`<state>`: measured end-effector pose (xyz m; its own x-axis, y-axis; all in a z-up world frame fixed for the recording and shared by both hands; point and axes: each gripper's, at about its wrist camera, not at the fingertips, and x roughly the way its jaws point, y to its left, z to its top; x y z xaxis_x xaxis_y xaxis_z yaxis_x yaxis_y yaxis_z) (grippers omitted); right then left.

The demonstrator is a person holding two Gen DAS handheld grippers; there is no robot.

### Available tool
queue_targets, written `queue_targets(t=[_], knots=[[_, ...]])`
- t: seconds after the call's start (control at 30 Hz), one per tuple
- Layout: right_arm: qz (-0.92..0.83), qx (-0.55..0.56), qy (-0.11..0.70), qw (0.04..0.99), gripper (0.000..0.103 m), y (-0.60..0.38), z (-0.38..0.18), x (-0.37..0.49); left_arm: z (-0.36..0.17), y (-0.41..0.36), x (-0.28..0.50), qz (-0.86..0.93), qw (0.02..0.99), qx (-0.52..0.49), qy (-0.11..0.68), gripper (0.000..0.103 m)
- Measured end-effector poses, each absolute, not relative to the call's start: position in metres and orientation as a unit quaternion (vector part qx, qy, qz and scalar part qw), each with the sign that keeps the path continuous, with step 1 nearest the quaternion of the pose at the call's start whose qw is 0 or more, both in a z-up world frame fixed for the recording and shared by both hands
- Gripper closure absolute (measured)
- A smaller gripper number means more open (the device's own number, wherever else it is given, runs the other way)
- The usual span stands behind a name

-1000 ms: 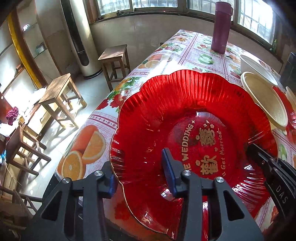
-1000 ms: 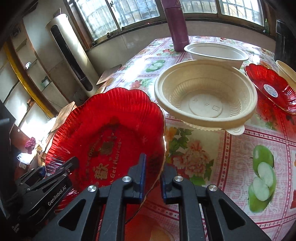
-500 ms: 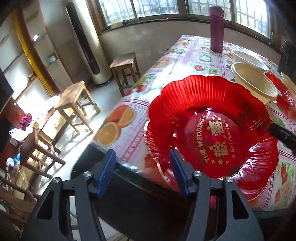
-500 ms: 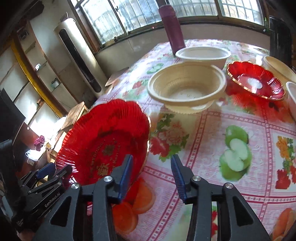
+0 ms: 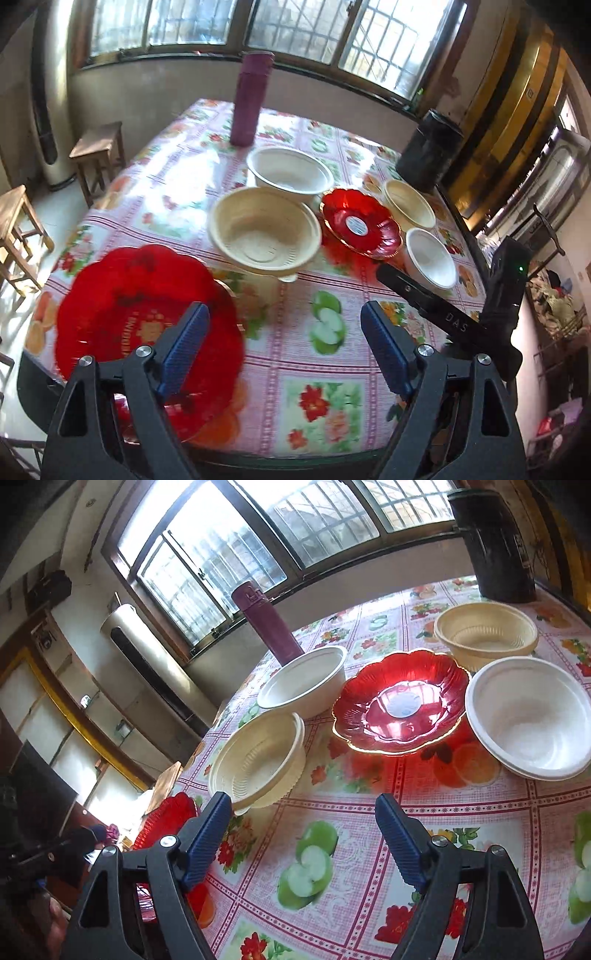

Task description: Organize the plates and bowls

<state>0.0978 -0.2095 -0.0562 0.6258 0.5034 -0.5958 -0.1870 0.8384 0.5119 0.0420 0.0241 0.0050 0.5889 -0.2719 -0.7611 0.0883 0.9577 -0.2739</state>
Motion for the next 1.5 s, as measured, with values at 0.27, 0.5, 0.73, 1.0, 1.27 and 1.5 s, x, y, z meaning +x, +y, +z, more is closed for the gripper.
queue_targets(t=[0.27, 0.5, 0.73, 1.0, 1.27, 1.5], knots=[[0.18, 0.312, 0.418, 0.834, 0.02, -0.261, -0.087, 0.149, -0.035, -0.035, 0.109, -0.12, 0.824, -0.147, 0.534, 0.018], [0.128, 0.389, 0.415, 0.813, 0.02, -0.303, -0.11, 0.167, -0.055, -0.063, 0.141, -0.13, 0.789, -0.179, 0.574, 0.018], [0.125, 0.413, 0.397, 0.81, 0.02, -0.316, -0.108, 0.179, -0.067, -0.082, 0.178, -0.131, 0.772, -0.21, 0.586, 0.018], [0.119, 0.485, 0.394, 0.772, 0.022, -0.33, -0.131, 0.197, -0.085, -0.082, 0.189, -0.139, 0.75, -0.268, 0.588, 0.019], [0.117, 0.509, 0.382, 0.762, 0.022, -0.333, -0.136, 0.199, -0.094, -0.078, 0.2, -0.13, 0.756, -0.291, 0.572, 0.02], [0.109, 0.494, 0.401, 0.764, 0.046, -0.328, -0.141, 0.209, -0.1, -0.08, 0.212, -0.127, 0.765, -0.285, 0.564, 0.027]])
